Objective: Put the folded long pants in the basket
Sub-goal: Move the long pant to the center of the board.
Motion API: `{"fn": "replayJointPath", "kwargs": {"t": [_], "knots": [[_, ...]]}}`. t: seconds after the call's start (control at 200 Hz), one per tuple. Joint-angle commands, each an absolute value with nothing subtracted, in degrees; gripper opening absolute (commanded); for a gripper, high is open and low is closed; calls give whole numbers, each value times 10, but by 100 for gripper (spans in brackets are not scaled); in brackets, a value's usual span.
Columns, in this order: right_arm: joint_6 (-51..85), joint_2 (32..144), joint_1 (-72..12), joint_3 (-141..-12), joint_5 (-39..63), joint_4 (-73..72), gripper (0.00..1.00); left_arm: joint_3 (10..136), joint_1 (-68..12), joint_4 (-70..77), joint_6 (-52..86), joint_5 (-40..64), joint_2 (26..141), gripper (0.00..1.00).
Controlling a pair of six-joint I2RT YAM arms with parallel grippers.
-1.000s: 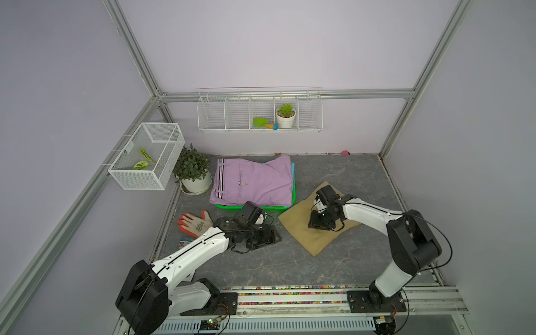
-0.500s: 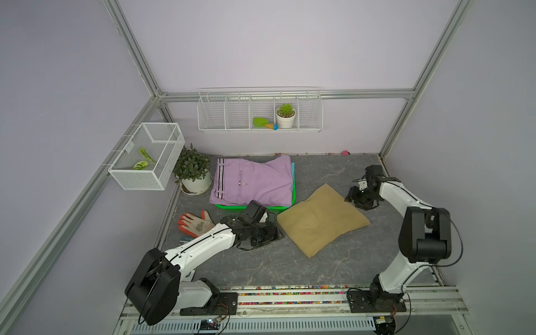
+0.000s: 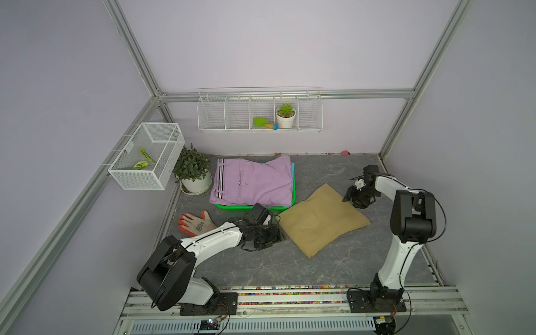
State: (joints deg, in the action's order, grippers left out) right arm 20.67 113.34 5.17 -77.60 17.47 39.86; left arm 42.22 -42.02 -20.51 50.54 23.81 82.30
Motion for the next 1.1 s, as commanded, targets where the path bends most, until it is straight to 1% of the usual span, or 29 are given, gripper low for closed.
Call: {"fn": "replayJointPath", "kwargs": {"t": [0.0,0.09,0.22,0.285,0.38,0.465,0.535,0.59,0.66,0.735,0.82,0.95,1.03,1.095], "knots": [[221,1094,19,-706,184,438,58,411,-422,-175,516,229,836,75],[225,1062,-6,-661,187,421,58,407,-423,-170,519,217,847,75],[222,1054,-33,-630,182,419,57,398,-423,-126,530,229,871,74],[224,1048,-36,-614,188,407,56,404,-423,-125,530,232,886,73],[222,1044,-36,-606,178,409,56,410,-422,-149,528,201,896,73],[221,1040,-37,-606,175,411,56,412,-422,-152,525,197,906,69],[222,1036,-38,-606,176,411,56,407,-423,-140,530,200,911,64],[223,1032,-37,-605,181,407,56,402,-422,-126,533,204,915,55],[223,1030,-39,-606,185,410,56,399,-423,-120,534,199,915,32],[221,1023,-40,-606,184,413,56,408,-423,-149,525,178,911,0],[219,1009,-40,-604,181,418,57,425,-422,-225,510,139,891,0],[222,980,-45,-587,172,402,65,440,-411,-380,487,72,870,0],[230,970,-48,-570,190,387,66,443,-400,-451,476,36,864,0],[238,965,-53,-555,209,372,66,435,-392,-471,483,22,846,0]]}}
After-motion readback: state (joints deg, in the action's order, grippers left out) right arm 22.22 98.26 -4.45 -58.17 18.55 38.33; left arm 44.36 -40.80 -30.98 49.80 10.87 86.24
